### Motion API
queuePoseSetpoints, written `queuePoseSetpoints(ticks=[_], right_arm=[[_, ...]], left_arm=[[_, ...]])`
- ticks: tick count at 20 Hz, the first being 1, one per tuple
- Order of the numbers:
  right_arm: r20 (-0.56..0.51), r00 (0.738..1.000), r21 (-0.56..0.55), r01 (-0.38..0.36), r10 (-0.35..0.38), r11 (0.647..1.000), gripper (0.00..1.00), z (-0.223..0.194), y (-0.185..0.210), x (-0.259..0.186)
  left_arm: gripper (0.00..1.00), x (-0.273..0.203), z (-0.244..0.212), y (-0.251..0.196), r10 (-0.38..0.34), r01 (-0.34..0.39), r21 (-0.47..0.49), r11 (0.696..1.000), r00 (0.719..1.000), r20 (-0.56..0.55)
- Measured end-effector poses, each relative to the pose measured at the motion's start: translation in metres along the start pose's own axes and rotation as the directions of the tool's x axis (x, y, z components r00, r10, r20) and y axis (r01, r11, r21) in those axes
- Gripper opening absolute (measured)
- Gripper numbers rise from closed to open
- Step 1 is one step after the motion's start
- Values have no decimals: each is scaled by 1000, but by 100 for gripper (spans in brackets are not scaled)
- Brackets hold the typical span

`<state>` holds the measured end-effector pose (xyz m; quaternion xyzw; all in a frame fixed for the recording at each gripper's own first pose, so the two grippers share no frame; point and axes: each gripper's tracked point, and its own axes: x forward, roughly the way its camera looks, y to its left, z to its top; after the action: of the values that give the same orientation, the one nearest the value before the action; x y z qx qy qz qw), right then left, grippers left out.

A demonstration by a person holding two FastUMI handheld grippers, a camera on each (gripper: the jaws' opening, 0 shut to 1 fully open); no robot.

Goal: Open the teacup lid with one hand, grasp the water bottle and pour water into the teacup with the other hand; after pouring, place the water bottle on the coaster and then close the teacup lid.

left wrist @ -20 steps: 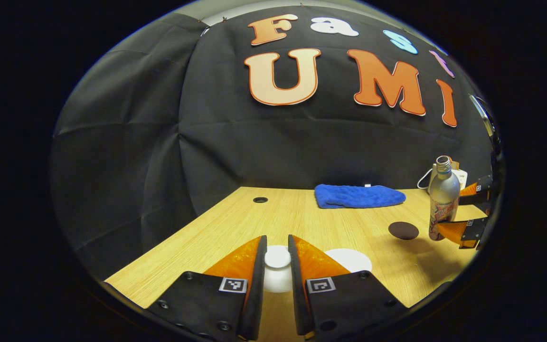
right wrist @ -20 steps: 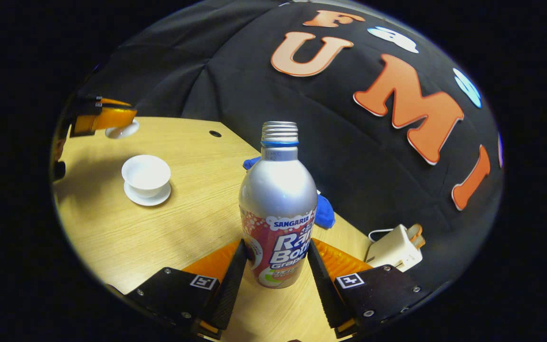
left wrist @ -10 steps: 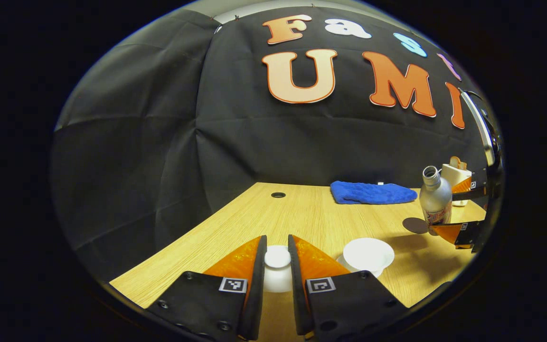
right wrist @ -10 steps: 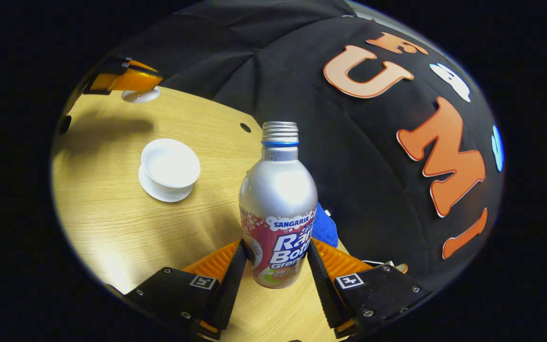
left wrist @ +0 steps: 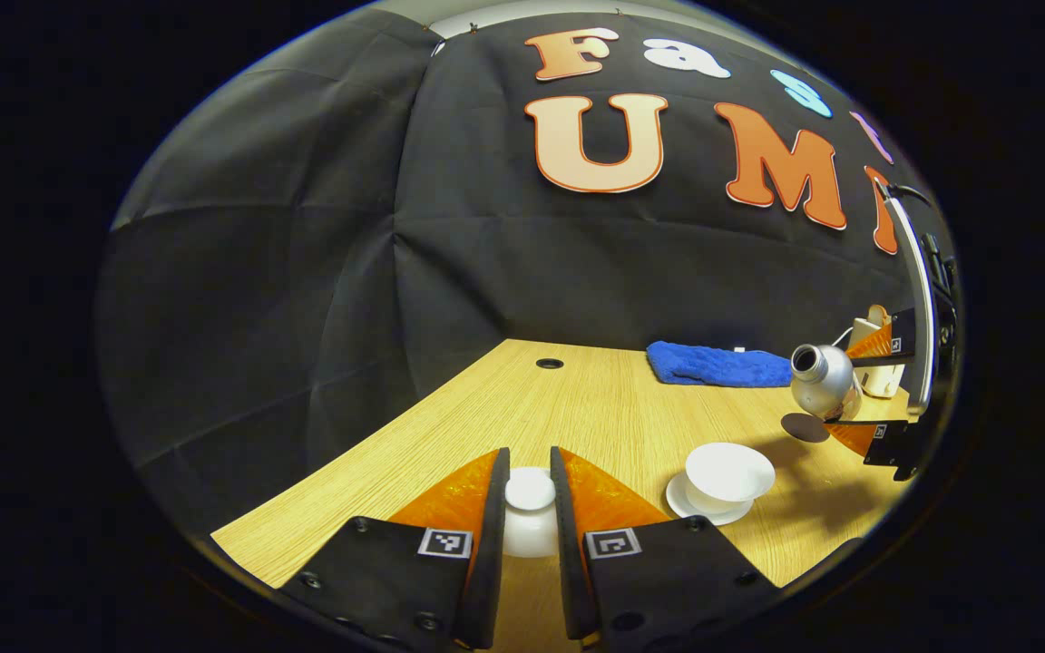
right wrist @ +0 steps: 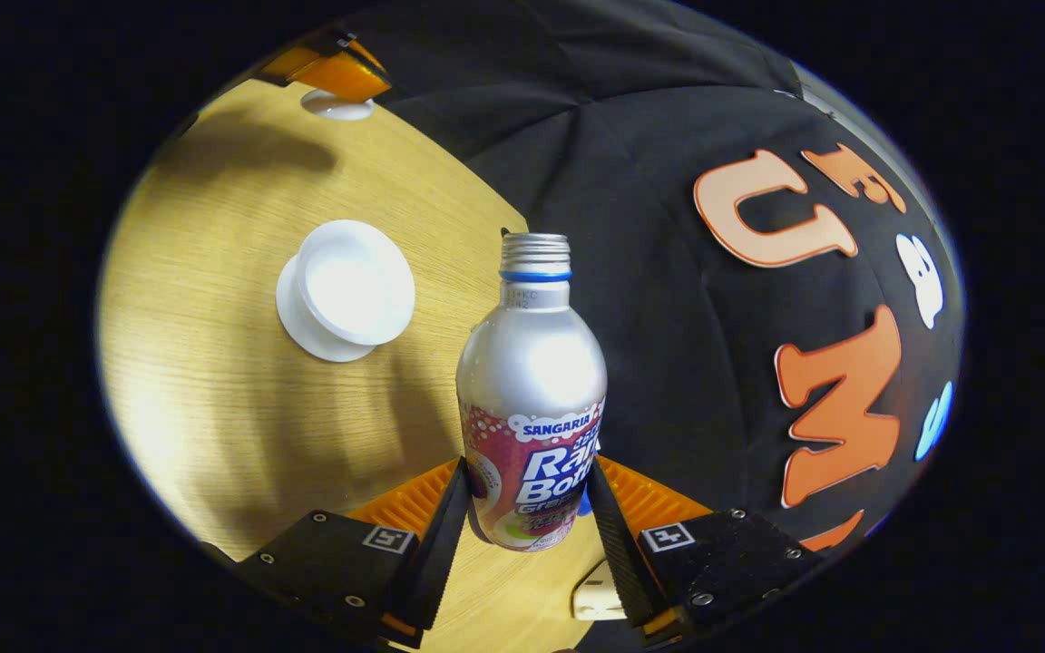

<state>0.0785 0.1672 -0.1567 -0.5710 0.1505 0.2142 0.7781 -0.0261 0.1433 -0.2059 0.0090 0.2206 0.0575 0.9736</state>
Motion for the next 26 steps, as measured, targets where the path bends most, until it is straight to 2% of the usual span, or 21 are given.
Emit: queuePoseSetpoints(ticks=[4, 10, 17, 21, 26], right_arm=[[7, 1000, -95, -4, 5, 995, 76, 5, -7, 7], [18, 999, -230, 46, -43, 972, 76, 9, -25, 10], [48, 990, -354, 142, -134, 924, 76, 17, -45, 10], [87, 976, -416, 219, -201, 883, 76, 26, -59, 7], [134, 960, -458, 280, -246, 844, 75, 33, -63, 2]], left_arm=[[32, -3, 0, 11, 17, -17, -7, 1000, 1000, 2], [31, -2, -3, 28, 41, -41, -10, 999, 999, -5], [32, 1, -2, 27, 41, -41, -4, 999, 999, -2], [31, 2, -3, 29, 45, -45, 1, 999, 999, -7], [32, 2, -4, 32, 55, -55, 9, 998, 998, -8]])
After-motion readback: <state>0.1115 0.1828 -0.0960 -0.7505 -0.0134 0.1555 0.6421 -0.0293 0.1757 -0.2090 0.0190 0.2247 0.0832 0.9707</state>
